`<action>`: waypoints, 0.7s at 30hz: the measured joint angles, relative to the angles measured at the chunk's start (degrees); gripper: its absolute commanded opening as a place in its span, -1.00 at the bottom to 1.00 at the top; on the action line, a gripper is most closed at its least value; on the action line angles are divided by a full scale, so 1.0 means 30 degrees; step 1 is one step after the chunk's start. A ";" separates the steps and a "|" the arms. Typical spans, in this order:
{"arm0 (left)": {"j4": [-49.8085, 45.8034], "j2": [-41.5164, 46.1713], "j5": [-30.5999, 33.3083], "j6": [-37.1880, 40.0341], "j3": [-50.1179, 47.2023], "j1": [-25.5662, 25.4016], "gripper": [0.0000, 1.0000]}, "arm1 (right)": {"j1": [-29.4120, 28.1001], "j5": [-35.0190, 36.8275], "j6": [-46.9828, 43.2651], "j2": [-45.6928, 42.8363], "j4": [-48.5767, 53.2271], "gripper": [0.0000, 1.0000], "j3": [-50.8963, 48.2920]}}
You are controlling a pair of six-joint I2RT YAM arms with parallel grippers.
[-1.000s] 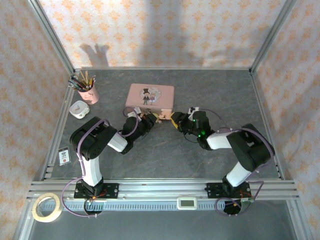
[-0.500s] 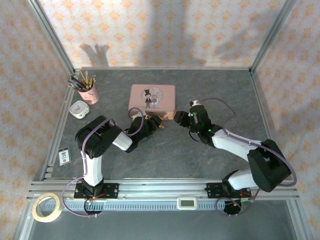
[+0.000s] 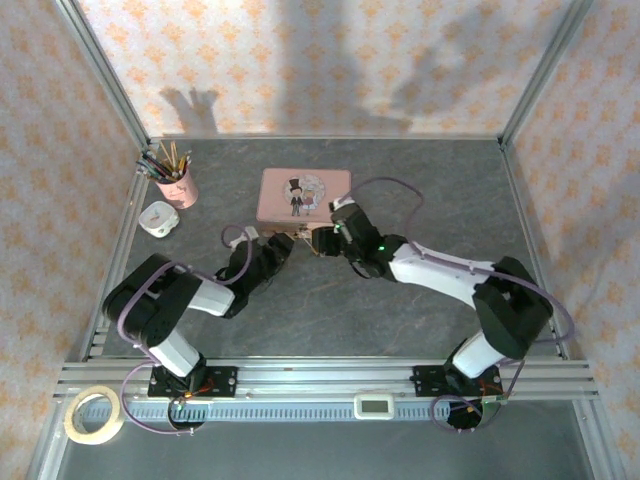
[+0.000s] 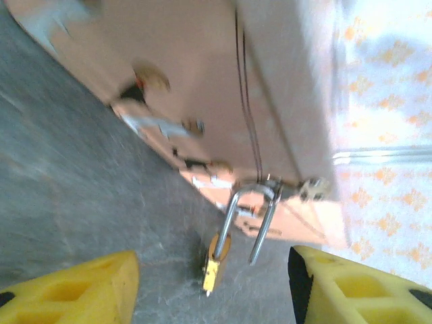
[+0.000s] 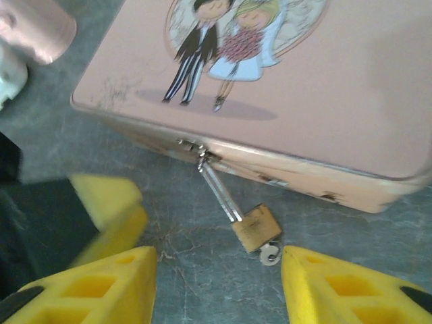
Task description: Unlock the padlock with the key
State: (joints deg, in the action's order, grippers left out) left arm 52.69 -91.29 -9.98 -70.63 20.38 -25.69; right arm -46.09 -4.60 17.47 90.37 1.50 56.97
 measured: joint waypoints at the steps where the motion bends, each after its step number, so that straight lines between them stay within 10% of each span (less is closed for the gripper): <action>1: -0.0357 0.0590 0.0000 0.0080 -0.0102 0.0423 0.18 | -0.0321 0.0270 -0.0321 0.0597 0.0423 0.03 0.0532; 21: -0.1392 0.2346 -0.1472 0.1698 0.0204 0.3840 0.19 | -0.1858 0.5100 -0.3818 0.8349 0.5479 0.03 0.6732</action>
State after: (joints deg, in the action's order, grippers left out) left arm 48.51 -84.25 -14.39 -65.54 20.99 -14.17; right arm -51.66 10.70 6.02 115.42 17.93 77.17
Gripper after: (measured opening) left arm 0.598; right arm 0.517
